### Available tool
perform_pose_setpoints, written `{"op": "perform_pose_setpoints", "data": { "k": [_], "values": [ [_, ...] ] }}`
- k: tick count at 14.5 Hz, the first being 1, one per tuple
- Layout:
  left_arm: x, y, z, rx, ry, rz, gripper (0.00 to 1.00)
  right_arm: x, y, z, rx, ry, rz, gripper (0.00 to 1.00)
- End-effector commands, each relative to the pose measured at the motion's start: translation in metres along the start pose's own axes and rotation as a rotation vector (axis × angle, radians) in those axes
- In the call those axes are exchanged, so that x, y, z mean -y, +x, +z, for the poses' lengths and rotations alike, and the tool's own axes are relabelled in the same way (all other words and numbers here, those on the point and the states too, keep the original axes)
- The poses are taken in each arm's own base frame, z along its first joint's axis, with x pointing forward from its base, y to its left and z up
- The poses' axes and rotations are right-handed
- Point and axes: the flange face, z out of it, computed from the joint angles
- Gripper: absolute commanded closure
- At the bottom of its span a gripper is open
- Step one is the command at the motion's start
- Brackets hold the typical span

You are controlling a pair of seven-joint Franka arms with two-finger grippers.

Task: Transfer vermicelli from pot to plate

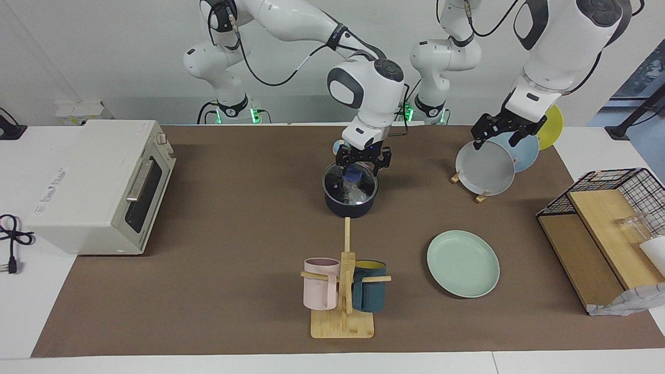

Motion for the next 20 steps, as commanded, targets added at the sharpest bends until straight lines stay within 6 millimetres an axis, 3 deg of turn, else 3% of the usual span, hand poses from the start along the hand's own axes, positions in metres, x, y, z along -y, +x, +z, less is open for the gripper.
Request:
{"op": "perform_pose_setpoints", "data": {
  "k": [1, 6, 12, 15, 20],
  "values": [
    [0.005, -0.008, 0.000, -0.023, 0.018, -0.002, 0.00, -0.018, -0.003, 0.000, 0.009, 0.016, -0.066, 0.00],
    [0.004, -0.006, -0.003, -0.037, 0.014, 0.000, 0.00, -0.023, -0.022, 0.011, -0.020, 0.082, -0.078, 0.00],
    [-0.005, -0.006, -0.004, -0.053, 0.008, 0.011, 0.00, -0.022, -0.025, 0.012, -0.018, 0.094, -0.086, 0.00],
    [-0.014, -0.006, -0.002, -0.053, 0.004, 0.027, 0.00, -0.024, -0.023, 0.012, -0.020, 0.096, -0.095, 0.24],
    [-0.042, -0.010, 0.004, -0.049, 0.006, 0.076, 0.00, -0.025, -0.022, 0.012, -0.021, 0.097, -0.092, 0.55]
  ]
}}
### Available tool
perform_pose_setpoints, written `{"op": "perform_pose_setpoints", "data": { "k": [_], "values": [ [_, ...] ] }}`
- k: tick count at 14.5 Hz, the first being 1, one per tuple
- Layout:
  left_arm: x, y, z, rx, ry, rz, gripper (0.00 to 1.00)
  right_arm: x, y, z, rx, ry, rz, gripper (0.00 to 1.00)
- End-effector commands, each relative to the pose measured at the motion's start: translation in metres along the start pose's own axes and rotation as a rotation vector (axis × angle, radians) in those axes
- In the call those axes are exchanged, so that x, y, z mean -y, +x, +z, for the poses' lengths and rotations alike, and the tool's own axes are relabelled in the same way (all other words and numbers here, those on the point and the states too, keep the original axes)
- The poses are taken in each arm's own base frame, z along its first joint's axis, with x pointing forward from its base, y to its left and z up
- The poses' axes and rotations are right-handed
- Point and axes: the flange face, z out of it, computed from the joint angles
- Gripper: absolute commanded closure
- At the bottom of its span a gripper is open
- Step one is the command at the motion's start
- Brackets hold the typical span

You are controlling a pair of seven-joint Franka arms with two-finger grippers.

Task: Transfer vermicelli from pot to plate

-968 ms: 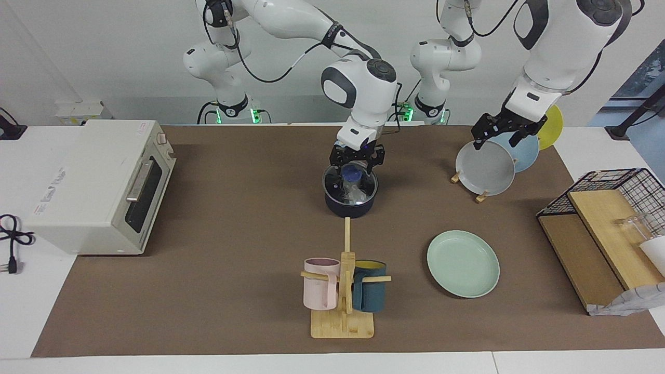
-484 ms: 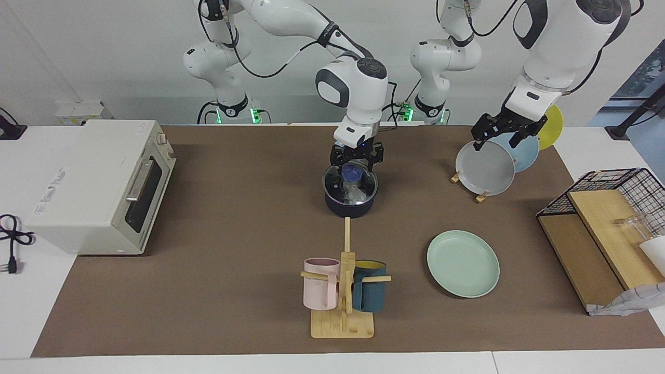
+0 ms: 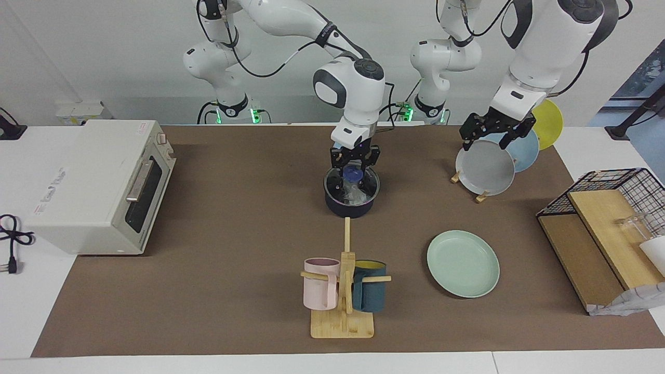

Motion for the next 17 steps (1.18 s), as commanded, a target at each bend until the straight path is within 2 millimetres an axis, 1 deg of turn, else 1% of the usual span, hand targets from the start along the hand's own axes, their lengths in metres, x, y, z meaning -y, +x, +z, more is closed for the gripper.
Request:
{"op": "perform_pose_setpoints", "data": {
  "k": [1, 2, 3, 4, 6, 8, 9, 11, 12, 14, 15, 17],
  "values": [
    [-0.008, -0.006, 0.003, -0.017, 0.007, 0.012, 0.00, -0.001, -0.003, -0.003, -0.003, 0.035, -0.015, 0.61],
    [-0.008, -0.006, 0.003, -0.016, 0.008, 0.014, 0.00, -0.001, -0.002, -0.004, -0.005, 0.037, -0.012, 0.64],
    [-0.013, -0.007, 0.004, -0.016, 0.008, 0.023, 0.00, -0.001, -0.002, -0.005, -0.005, 0.037, -0.008, 0.64],
    [-0.016, -0.007, 0.004, -0.014, 0.008, 0.029, 0.00, -0.003, 0.001, -0.009, -0.006, 0.036, -0.006, 0.64],
    [-0.016, -0.007, 0.004, -0.014, 0.008, 0.029, 0.00, -0.016, 0.010, -0.031, -0.017, 0.040, 0.017, 0.64],
    [-0.017, -0.007, 0.004, -0.014, 0.006, 0.030, 0.00, -0.021, 0.014, -0.053, -0.022, 0.049, 0.029, 0.64],
    [-0.018, -0.007, 0.005, -0.013, 0.007, 0.034, 0.00, -0.022, 0.016, -0.061, -0.022, 0.052, 0.031, 0.64],
    [-0.019, -0.007, 0.005, -0.013, 0.005, 0.033, 0.00, -0.028, 0.020, -0.064, -0.014, 0.038, 0.009, 0.64],
    [-0.019, -0.008, 0.005, -0.013, 0.005, 0.035, 0.00, -0.041, 0.026, -0.061, -0.007, 0.027, 0.012, 0.64],
    [-0.020, -0.007, 0.004, -0.016, 0.003, 0.035, 0.00, -0.089, 0.050, -0.056, 0.009, 0.010, 0.008, 0.64],
    [-0.020, -0.007, 0.005, -0.013, -0.003, 0.035, 0.00, -0.113, 0.060, -0.054, 0.030, -0.003, -0.011, 0.64],
    [-0.021, -0.007, 0.005, -0.014, -0.008, 0.034, 0.00, -0.153, 0.072, -0.050, 0.050, -0.014, -0.024, 0.64]
  ]
}}
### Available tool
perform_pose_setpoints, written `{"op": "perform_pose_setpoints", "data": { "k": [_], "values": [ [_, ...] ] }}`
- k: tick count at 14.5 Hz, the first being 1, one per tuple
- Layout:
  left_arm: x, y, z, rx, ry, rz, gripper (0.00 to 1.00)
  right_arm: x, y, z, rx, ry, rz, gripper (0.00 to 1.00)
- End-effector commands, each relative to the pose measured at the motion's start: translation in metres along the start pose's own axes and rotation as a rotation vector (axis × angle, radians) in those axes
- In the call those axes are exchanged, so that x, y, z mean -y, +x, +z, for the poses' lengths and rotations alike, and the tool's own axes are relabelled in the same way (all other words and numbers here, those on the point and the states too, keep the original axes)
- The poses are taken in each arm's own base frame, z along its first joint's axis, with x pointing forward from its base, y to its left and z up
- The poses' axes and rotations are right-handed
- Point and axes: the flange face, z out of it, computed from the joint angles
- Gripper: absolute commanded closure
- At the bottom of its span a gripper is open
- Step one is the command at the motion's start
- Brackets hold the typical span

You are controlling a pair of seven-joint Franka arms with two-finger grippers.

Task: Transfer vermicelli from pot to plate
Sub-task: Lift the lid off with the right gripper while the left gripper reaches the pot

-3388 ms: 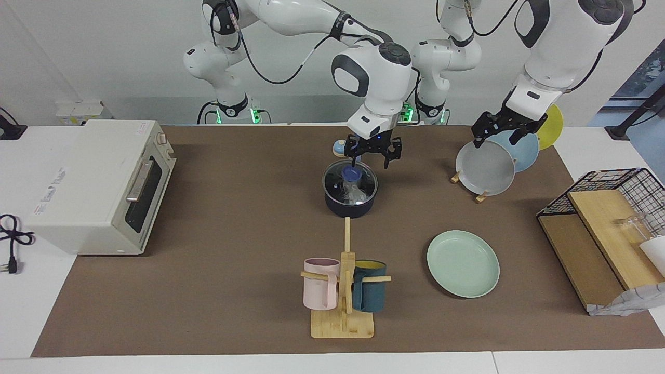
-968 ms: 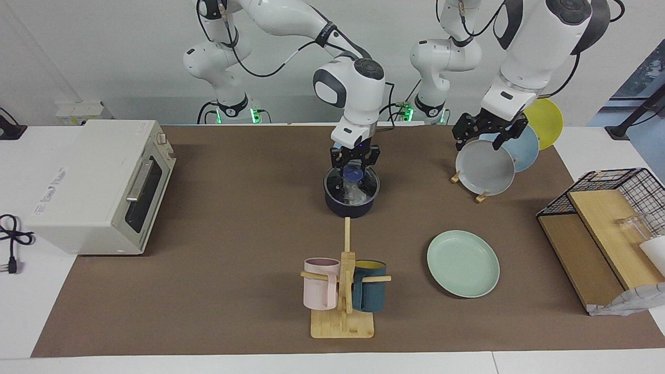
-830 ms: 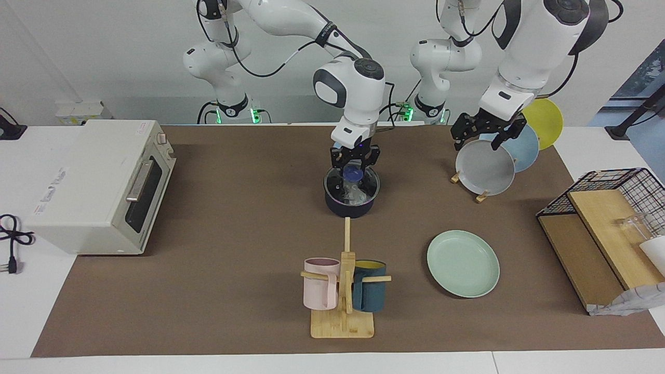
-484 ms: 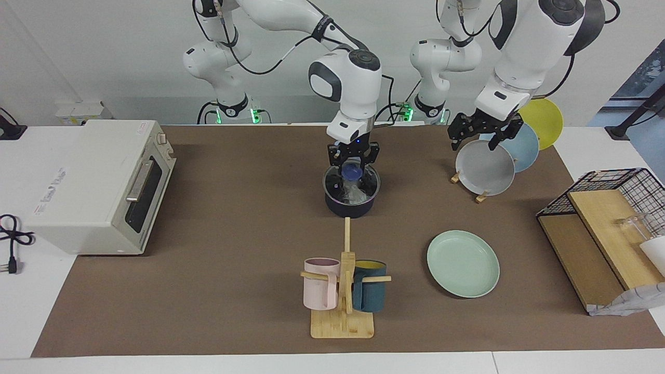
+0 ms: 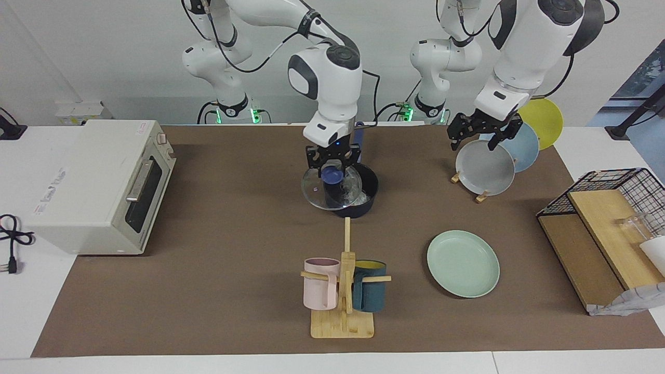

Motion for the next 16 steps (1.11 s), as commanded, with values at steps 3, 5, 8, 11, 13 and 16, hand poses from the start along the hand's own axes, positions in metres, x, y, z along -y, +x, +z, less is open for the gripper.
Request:
{"op": "perform_pose_setpoints", "data": {
  "k": [3, 5, 8, 11, 13, 16],
  "values": [
    [-0.026, -0.006, 0.015, -0.016, -0.015, 0.019, 0.00, -0.093, 0.016, 0.018, 0.065, -0.002, -0.071, 0.64],
    [-0.060, -0.011, 0.031, -0.012, -0.046, -0.017, 0.00, -0.131, 0.016, 0.035, 0.086, -0.002, -0.090, 0.64],
    [-0.159, -0.032, 0.090, -0.012, -0.055, -0.106, 0.00, -0.190, 0.015, 0.066, 0.068, 0.014, -0.117, 0.64],
    [-0.226, -0.047, 0.155, 0.013, -0.048, -0.122, 0.00, -0.205, 0.007, 0.079, 0.055, 0.024, -0.129, 0.64],
    [-0.247, -0.053, 0.194, 0.014, -0.049, -0.134, 0.00, -0.214, -0.003, 0.093, 0.044, 0.027, -0.116, 0.64],
    [-0.260, -0.060, 0.228, 0.041, -0.029, -0.127, 0.00, -0.214, -0.016, 0.111, 0.013, 0.033, -0.115, 0.64]
  ]
}}
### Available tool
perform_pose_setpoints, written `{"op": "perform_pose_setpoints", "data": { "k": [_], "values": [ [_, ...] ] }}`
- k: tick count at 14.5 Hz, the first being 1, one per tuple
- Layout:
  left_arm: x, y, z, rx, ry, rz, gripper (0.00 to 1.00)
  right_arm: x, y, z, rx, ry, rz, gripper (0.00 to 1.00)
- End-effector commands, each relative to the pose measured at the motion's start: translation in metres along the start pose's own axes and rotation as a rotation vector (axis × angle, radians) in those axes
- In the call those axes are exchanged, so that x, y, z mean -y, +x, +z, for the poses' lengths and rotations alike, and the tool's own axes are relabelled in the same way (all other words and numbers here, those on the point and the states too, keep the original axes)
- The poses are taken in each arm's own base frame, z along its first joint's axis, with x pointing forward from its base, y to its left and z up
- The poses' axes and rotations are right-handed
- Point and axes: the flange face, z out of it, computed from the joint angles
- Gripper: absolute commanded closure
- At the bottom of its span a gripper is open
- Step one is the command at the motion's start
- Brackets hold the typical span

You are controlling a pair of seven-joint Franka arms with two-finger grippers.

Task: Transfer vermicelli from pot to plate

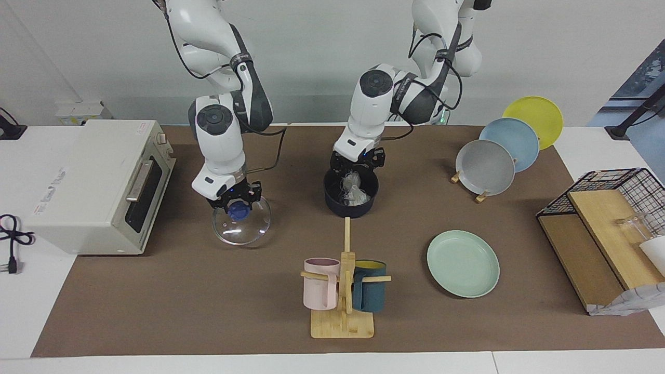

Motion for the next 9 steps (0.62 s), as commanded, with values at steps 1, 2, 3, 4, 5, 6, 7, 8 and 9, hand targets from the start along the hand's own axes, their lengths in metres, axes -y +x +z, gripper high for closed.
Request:
{"op": "perform_pose_setpoints", "data": {
  "k": [1, 2, 3, 4, 5, 6, 7, 8, 9],
  "values": [
    [-0.003, -0.002, 0.023, 0.009, 0.005, -0.032, 0.00, 0.001, -0.021, 0.002, -0.047, 0.018, -0.013, 0.64],
    [-0.009, -0.005, 0.034, 0.014, 0.007, -0.025, 0.00, -0.002, -0.025, 0.009, -0.051, 0.019, -0.013, 0.63],
    [-0.011, -0.005, 0.040, 0.015, 0.009, -0.033, 0.00, -0.003, -0.028, 0.013, -0.056, 0.020, -0.022, 0.64],
    [-0.012, -0.003, 0.049, 0.020, 0.013, -0.039, 0.00, -0.003, -0.029, 0.014, -0.064, 0.021, -0.026, 0.63],
    [-0.012, -0.002, 0.056, 0.024, 0.016, -0.040, 0.00, -0.003, -0.032, 0.019, -0.068, 0.021, -0.028, 0.63],
    [-0.013, -0.001, 0.065, 0.027, 0.019, -0.038, 0.00, -0.008, -0.034, 0.023, -0.081, 0.022, -0.029, 0.63],
    [-0.011, -0.001, 0.070, 0.022, 0.015, -0.038, 0.00, -0.018, -0.034, 0.025, -0.096, 0.021, -0.034, 0.63],
    [-0.011, -0.002, 0.071, 0.022, 0.015, -0.029, 0.00, -0.023, -0.035, 0.027, -0.098, 0.020, -0.034, 0.63],
    [-0.011, -0.002, 0.071, 0.022, 0.015, -0.027, 0.00, -0.024, -0.035, 0.029, -0.094, 0.021, -0.032, 0.62]
  ]
}}
